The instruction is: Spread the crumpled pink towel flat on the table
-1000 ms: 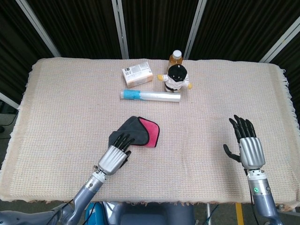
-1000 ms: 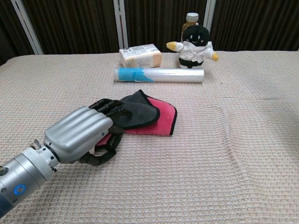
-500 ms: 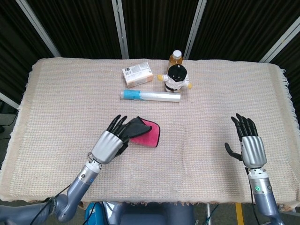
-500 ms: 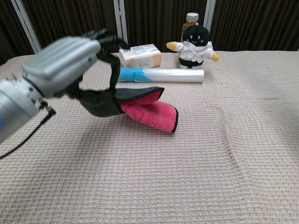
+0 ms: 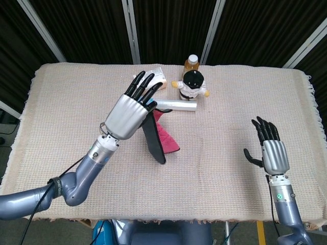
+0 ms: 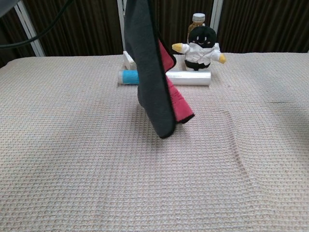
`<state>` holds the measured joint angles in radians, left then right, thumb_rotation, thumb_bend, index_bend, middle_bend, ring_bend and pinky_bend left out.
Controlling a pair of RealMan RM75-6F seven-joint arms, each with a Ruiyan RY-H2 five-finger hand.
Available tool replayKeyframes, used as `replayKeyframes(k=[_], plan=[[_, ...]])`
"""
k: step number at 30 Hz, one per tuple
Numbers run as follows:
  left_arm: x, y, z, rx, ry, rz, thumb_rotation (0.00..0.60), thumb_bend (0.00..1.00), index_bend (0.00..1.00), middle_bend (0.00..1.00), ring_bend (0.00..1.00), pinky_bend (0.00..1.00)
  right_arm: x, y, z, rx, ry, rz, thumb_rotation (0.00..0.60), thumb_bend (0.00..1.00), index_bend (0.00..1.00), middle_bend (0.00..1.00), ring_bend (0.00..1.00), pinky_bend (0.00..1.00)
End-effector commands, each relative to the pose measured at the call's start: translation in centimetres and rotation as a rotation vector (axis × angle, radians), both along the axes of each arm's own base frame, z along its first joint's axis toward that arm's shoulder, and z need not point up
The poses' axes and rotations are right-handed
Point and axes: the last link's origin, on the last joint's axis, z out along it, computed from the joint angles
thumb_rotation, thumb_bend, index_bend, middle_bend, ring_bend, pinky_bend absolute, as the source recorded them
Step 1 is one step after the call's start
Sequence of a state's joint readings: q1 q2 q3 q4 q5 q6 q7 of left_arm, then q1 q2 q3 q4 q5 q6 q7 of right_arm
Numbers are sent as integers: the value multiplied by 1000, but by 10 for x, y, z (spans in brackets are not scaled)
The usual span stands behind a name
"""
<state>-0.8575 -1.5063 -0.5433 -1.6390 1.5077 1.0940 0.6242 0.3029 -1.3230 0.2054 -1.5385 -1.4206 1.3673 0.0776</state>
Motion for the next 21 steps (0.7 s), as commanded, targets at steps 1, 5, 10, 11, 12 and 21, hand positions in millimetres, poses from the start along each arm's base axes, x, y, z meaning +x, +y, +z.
replayKeyframes(k=[1,5,10,11,12,21], plan=[[15,8,11,34,15,-25,600,494,609,160,0,0,7,-6,3,1,-2,7,600,329,85,13,0,11],[34,12,18,55,21,-55,600,493,609,163,0,0,16,-10,2,18,-18,13,600,330,85,13,0,11],[49,16,17,81,54,-68,600,493,613,163,0,0,25,-14,1,42,-37,21,600,328,85,13,0,11],[50,17,16,85,60,-66,600,493,614,164,0,0,26,-15,2,47,-43,19,600,329,85,13,0,11],[51,18,16,88,64,-64,600,493,614,165,0,0,26,-15,2,51,-50,17,600,329,85,13,0,11],[56,29,11,109,89,-41,600,494,614,168,0,0,33,-19,4,190,-198,-10,600,330,85,13,0,11]])
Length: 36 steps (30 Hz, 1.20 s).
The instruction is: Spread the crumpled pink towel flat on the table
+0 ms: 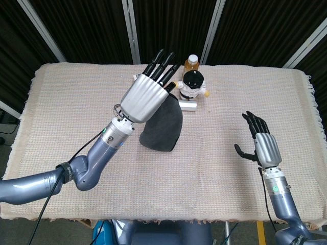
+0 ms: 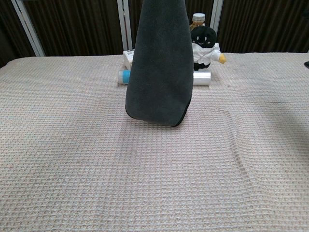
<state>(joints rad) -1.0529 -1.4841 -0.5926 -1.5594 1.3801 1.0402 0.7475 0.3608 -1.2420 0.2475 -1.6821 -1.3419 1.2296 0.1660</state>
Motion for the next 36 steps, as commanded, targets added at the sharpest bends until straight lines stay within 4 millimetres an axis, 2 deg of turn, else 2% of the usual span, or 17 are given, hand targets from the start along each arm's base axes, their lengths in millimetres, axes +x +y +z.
replayKeyframes(k=[1,7,22,29,36], plan=[[2,2,-3,1,4,-4,600,494,614,167,0,0,6,-4,-2,111,-57,-5,600,330,85,13,0,11],[7,1,-5,11,7,-84,600,493,614,171,0,0,12,-17,-4,216,-96,-23,600,329,85,13,0,11],[11,13,5,10,49,-320,600,492,595,156,0,0,6,-31,-1,194,-129,-57,600,329,85,13,0,11],[10,14,1,-26,51,-366,600,492,595,155,0,0,18,-44,3,187,-146,-9,600,329,85,13,0,11],[12,11,-5,-37,58,-393,600,491,596,155,0,0,41,-65,3,227,-150,59,600,329,85,13,0,11]])
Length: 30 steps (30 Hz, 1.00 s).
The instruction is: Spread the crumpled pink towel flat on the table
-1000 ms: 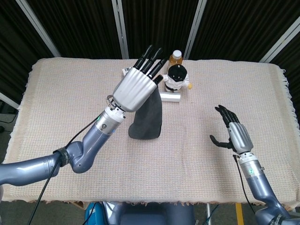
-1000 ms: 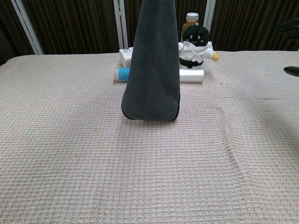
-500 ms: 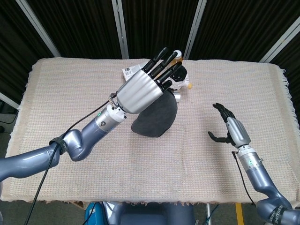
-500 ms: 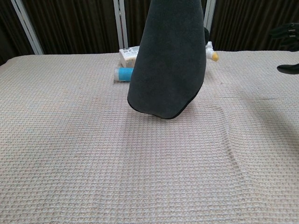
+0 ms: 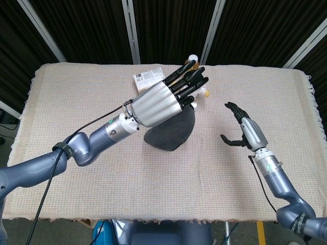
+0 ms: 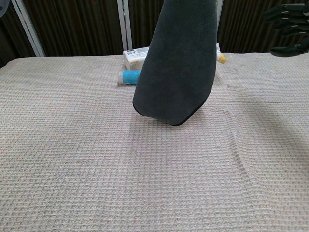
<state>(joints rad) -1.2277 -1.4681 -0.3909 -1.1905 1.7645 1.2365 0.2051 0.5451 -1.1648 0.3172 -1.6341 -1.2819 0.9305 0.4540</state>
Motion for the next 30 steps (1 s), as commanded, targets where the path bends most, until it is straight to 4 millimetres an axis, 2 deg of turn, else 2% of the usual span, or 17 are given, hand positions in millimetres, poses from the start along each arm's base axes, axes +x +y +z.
replayKeyframes(k=[1,5,14,30], plan=[[1,-1,-2,-2,3,-8,600,491,596,155,0,0,10,-8,-1,17,10,29,600,329,85,13,0,11],[2,-3,-5,-10,3,-10,600,492,596,155,0,0,22,-14,-7,55,19,58,600,329,100,13,0,11],[2,-3,-9,-16,-1,-10,600,492,597,153,0,0,42,-12,-27,163,18,101,600,329,116,13,0,11],[2,-4,-17,-29,0,-20,600,491,596,155,0,0,49,-37,-57,224,34,68,600,332,142,13,0,11]])
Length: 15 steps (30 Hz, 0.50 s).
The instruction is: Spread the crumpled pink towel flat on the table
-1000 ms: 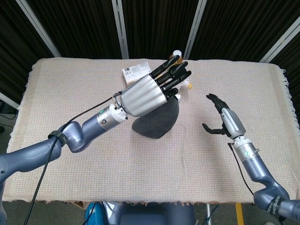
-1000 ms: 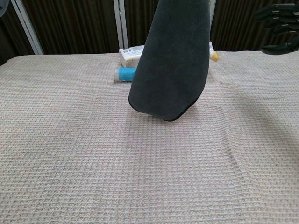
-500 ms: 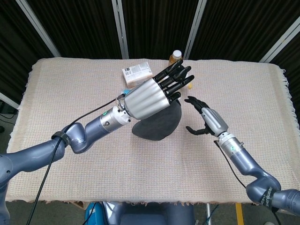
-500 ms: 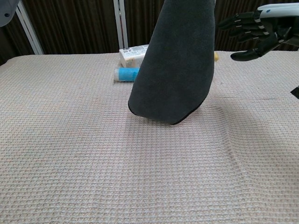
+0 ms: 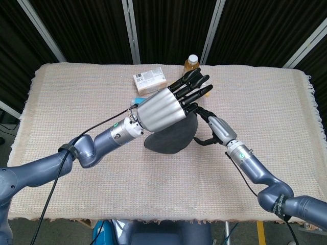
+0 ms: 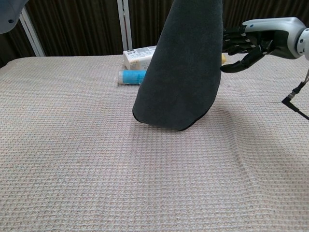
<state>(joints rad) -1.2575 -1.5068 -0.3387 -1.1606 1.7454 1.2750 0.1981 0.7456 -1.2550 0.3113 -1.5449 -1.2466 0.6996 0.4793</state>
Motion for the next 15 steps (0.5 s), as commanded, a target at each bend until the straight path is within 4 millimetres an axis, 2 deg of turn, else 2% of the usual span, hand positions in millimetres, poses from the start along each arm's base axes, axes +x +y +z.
replayKeyframes(k=[1,8,15], plan=[[1,0,-2,-4,-3,-2,600,492,597,155,0,0,1,-6,-9,11,3,-14,600,335,151,13,0,11],[2,-1,-6,-10,5,-12,600,492,597,156,0,0,-1,-16,-21,20,12,-41,600,380,246,23,0,11],[2,0,-6,-7,5,-18,600,491,597,156,0,0,-9,-20,-22,6,15,-72,600,410,334,76,0,11]])
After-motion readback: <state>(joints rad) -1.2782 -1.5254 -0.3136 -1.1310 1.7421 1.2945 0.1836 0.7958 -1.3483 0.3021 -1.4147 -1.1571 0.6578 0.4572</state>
